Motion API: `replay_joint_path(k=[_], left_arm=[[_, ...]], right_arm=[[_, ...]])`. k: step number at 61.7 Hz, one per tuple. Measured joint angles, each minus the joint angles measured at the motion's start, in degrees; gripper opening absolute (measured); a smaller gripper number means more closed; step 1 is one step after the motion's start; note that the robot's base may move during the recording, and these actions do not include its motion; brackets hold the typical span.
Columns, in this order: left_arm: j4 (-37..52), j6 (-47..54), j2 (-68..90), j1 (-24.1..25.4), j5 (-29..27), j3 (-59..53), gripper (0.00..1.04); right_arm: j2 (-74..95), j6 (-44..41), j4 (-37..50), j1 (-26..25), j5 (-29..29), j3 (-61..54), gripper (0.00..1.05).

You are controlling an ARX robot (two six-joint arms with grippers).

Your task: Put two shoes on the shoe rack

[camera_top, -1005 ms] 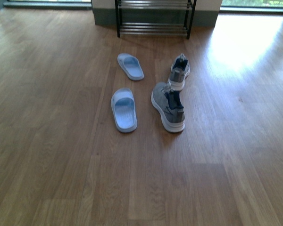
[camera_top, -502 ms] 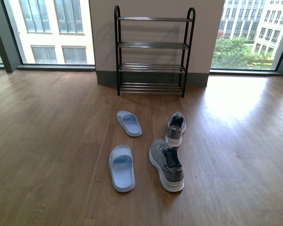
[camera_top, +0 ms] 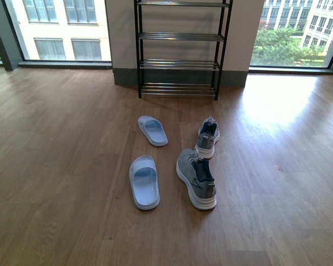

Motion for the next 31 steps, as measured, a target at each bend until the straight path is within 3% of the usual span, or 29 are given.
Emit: replay_joint_path(k=[31], left_arm=[[0.0, -0.02, 0.0, 0.0, 0.0, 0.0, 0.95]], right_arm=[[0.0, 0.0, -0.02, 0.0, 0.0, 0.0, 0.95]])
